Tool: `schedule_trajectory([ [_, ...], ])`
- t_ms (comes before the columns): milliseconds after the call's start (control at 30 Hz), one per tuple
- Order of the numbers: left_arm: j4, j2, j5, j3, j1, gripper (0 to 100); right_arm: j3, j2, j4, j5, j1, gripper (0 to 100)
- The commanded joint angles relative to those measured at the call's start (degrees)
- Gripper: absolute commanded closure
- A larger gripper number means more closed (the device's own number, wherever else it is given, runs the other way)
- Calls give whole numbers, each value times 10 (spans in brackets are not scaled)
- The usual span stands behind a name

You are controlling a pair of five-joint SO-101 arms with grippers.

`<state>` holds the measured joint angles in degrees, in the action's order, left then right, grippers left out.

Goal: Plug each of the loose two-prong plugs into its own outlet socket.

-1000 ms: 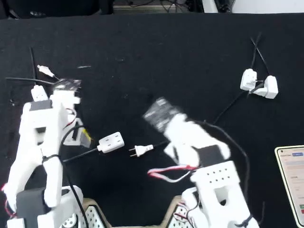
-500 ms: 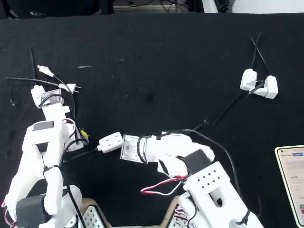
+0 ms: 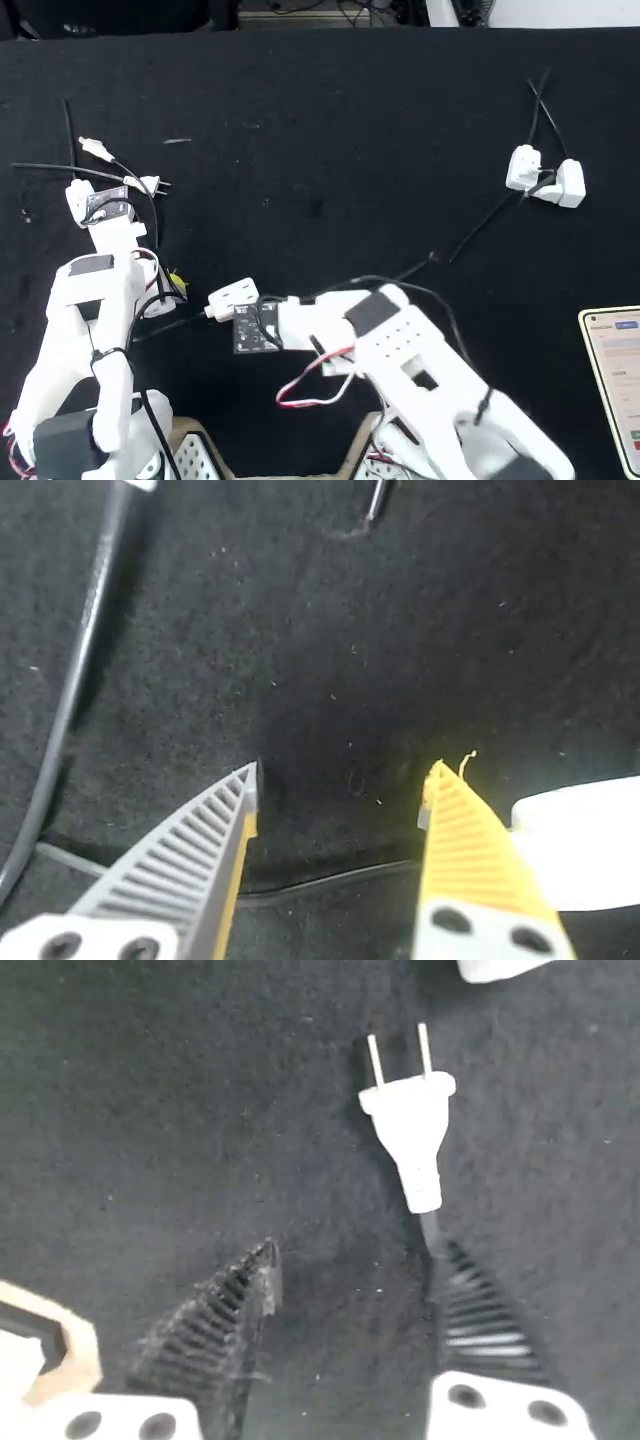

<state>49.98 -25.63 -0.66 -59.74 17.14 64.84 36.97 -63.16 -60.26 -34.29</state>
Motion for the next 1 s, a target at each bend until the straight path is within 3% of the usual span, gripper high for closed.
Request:
schedule_trajectory([
  [0, -2, -10, -2, 3, 6, 737, -52, -46, 16, -9, -11, 657],
  [533, -3, -12, -4, 3, 45, 737, -141, -183, 65, -38, -18, 730],
  [800, -1, -14, -3, 2, 46, 737, -296, -327, -44, -40, -17, 731],
  [967, 0, -15, -3, 0, 46, 737, -343, -374, -58, -40, -16, 733],
])
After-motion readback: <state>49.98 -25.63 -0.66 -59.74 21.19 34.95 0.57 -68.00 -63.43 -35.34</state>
